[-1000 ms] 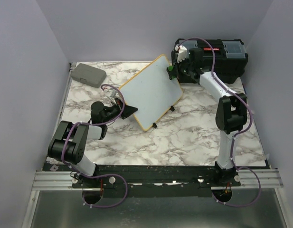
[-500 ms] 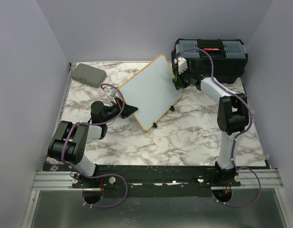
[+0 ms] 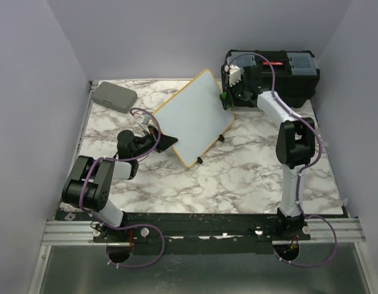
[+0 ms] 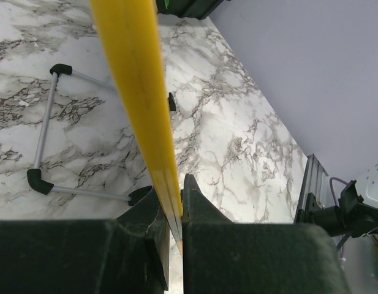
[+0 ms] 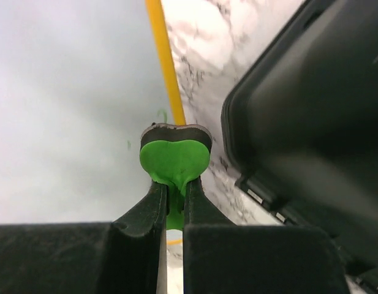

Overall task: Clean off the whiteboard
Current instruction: Erase the whiteboard at the whiteboard stand.

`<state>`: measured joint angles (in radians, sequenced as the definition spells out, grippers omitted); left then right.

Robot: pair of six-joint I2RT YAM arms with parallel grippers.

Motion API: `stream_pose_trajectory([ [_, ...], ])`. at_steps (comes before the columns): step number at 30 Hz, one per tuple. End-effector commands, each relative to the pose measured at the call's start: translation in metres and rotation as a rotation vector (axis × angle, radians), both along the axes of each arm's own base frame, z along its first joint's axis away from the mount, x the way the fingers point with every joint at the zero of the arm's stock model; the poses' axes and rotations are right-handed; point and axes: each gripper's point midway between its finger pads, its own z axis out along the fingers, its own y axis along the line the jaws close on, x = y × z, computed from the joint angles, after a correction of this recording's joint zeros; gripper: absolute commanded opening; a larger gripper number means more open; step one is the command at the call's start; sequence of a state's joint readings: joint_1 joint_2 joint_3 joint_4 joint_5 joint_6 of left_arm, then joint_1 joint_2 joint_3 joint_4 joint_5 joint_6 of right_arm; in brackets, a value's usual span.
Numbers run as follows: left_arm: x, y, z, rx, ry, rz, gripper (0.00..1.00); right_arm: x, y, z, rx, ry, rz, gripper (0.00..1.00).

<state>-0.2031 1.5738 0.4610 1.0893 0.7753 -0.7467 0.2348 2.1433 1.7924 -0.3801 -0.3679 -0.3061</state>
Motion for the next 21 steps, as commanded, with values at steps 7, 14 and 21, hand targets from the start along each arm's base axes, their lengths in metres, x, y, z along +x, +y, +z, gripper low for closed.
stream_pose_trajectory([
  [7, -0.035, -0.020, 0.005, -0.001, -0.043, -0.216, 0.00, 0.002, 0.059, 0.013, 0.266, 0.159, 0.071, 0.01],
  [14, -0.034, -0.020, 0.004, -0.001, -0.038, -0.216, 0.00, -0.008, 0.067, 0.024, 0.334, 0.192, 0.084, 0.01],
  [21, -0.034, -0.020, 0.004, -0.002, -0.039, -0.215, 0.00, -0.011, 0.058, 0.018, 0.325, 0.233, -0.012, 0.01],
])
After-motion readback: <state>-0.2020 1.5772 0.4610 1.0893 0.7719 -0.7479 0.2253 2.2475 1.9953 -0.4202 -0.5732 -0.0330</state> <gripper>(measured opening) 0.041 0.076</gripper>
